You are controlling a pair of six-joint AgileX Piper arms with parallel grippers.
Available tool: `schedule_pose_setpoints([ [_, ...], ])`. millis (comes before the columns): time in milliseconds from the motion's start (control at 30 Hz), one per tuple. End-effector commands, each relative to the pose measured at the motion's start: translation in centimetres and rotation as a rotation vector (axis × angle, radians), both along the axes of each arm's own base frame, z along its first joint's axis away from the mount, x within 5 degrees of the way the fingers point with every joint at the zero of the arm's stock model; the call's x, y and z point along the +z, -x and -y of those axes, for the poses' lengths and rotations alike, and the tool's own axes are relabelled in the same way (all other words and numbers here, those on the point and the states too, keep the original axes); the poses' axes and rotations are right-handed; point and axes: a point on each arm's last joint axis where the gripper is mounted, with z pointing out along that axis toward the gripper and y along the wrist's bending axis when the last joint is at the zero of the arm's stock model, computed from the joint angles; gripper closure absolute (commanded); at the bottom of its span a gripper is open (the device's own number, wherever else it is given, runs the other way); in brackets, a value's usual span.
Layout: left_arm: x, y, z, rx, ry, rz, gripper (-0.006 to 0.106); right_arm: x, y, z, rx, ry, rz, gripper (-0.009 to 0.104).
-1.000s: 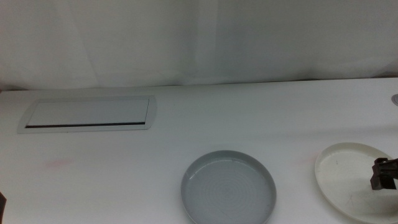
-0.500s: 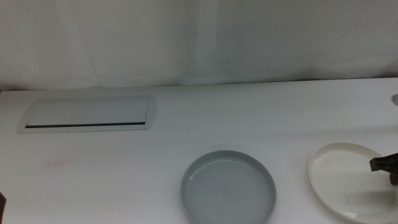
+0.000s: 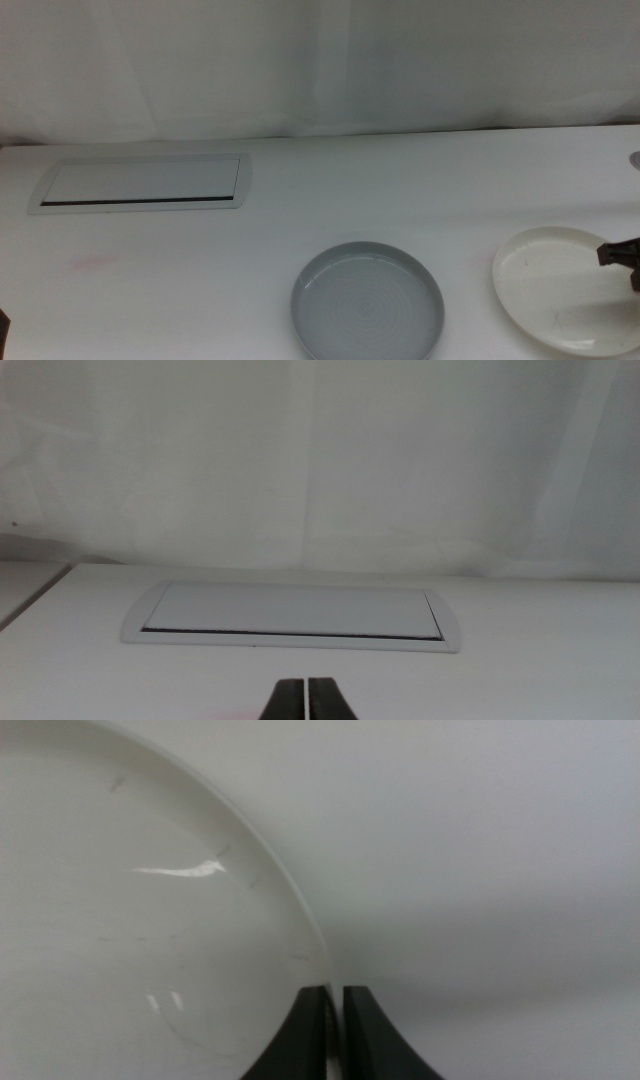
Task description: Stack the three bowls on top of each other.
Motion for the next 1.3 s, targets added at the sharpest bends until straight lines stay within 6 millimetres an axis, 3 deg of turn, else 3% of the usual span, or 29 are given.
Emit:
schedule_pose_setpoints([
  [0, -1.1, 0.1, 0.0, 0.001, 0.007, -0.016, 0.103, 1.7, -0.2, 0.0, 0.010, 0.013, 0.029, 0.097],
  [367, -1.1, 0.1, 0.0, 0.001, 0.007, -0.016, 0.103, 11.7, 1.2, -0.1, 0.054, 0.055, 0.231, 0.097],
  [533, -1.1, 0.1, 0.0, 0.001, 0.007, -0.016, 0.103, 14.6, 1.9, -0.9, 0.055, -0.024, 0.284, 0.097],
  [700, -1.1, 0.0, 0.0, 0.001, 0.007, -0.012, 0.103, 15.0, 1.9, -3.3, 0.125, -0.128, 0.307, 0.097],
  [900, -1.1, 0.1, 0.0, 0.001, 0.007, -0.014, 0.103, 15.0, 1.8, -8.5, 0.247, -0.175, 0.347, 0.097],
  [1267, -1.1, 0.1, 0.0, 0.001, 0.007, -0.014, 0.103, 9.6, 0.9, -17.2, 0.383, -0.194, 0.222, 0.097],
])
